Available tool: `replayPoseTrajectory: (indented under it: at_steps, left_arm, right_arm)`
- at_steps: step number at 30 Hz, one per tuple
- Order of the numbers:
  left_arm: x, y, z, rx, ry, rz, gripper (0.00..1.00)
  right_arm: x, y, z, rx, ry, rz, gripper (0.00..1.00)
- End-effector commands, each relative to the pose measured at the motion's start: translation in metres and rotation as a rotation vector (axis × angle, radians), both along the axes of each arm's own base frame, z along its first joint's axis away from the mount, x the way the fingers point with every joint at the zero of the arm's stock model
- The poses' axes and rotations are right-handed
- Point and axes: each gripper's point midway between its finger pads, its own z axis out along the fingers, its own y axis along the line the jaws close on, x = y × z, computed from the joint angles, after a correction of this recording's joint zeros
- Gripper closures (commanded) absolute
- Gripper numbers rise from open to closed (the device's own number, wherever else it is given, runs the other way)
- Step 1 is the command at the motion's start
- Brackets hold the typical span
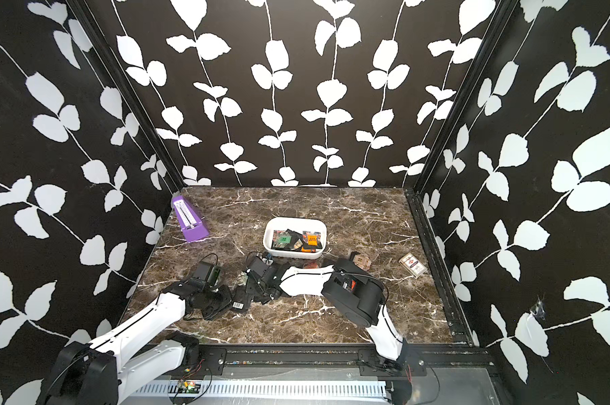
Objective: Put the tea bags into the storage box
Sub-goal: Pick up the tea bag from the center of the board.
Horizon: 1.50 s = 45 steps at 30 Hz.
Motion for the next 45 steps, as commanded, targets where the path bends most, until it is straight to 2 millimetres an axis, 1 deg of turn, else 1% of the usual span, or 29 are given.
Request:
replayPoseTrajectory:
  at_steps: [1,10,15,21,25,26,28,30,31,34,35,36,37,38,42,45]
  left_arm:
    - [-0.015,0.008,-0.012,0.032,0.057,-0.008,1.0]
    - [-0.016,0.007,-0.015,0.029,0.066,-0.01,1.0]
    - [-0.017,0.007,-0.015,0.03,0.067,-0.012,1.0]
    - [-0.017,0.007,-0.015,0.028,0.067,-0.018,1.0]
    - [-0.015,0.004,-0.01,0.014,0.057,-0.028,1.0]
    - [-0.014,0.003,-0.007,0.008,0.05,-0.031,1.0]
    - [-0.011,0.001,0.002,0.001,0.034,-0.038,1.0]
    - [-0.005,-0.001,0.015,-0.005,0.0,-0.051,1.0]
    - [-0.002,0.0,0.022,0.0,-0.02,-0.058,1.0]
    - [0.006,0.002,0.046,0.021,-0.089,-0.079,1.0]
    - [0.01,0.003,0.056,0.026,-0.115,-0.085,0.99]
    - [0.011,0.003,0.064,0.029,-0.131,-0.092,0.95]
    - [0.015,0.003,0.073,0.031,-0.156,-0.097,0.91]
    - [0.018,0.002,0.082,0.029,-0.183,-0.106,0.87]
    - [0.028,-0.004,0.112,0.0,-0.275,-0.125,0.76]
    - [0.036,-0.009,0.13,-0.035,-0.344,-0.127,0.7]
  right_arm:
    - [-0.015,-0.009,-0.024,-0.05,0.047,0.013,0.69]
    - [-0.017,-0.003,-0.028,-0.028,0.054,0.017,0.7]
    - [-0.015,0.002,-0.027,-0.012,0.049,0.02,0.73]
    - [-0.014,0.004,-0.024,0.001,0.042,0.021,0.85]
    - [-0.012,0.007,-0.017,0.013,0.031,0.025,0.97]
    - [-0.011,0.008,-0.013,0.019,0.025,0.027,1.0]
    - [-0.011,0.007,-0.008,0.014,0.014,0.034,1.0]
    - [-0.01,0.005,-0.001,0.008,-0.003,0.04,1.0]
    - [-0.005,0.011,0.017,0.035,-0.029,0.038,1.0]
    - [-0.001,0.007,0.045,0.046,-0.084,0.036,1.0]
    - [0.002,0.003,0.055,0.044,-0.108,0.031,1.0]
    - [0.003,-0.001,0.064,0.04,-0.129,0.026,1.0]
    - [0.006,-0.006,0.077,0.037,-0.158,0.02,1.0]
    - [0.008,-0.013,0.09,0.03,-0.187,0.01,1.0]
    - [0.017,-0.047,0.127,-0.022,-0.277,-0.031,1.0]
    - [0.031,-0.082,0.157,-0.048,-0.326,-0.094,1.0]
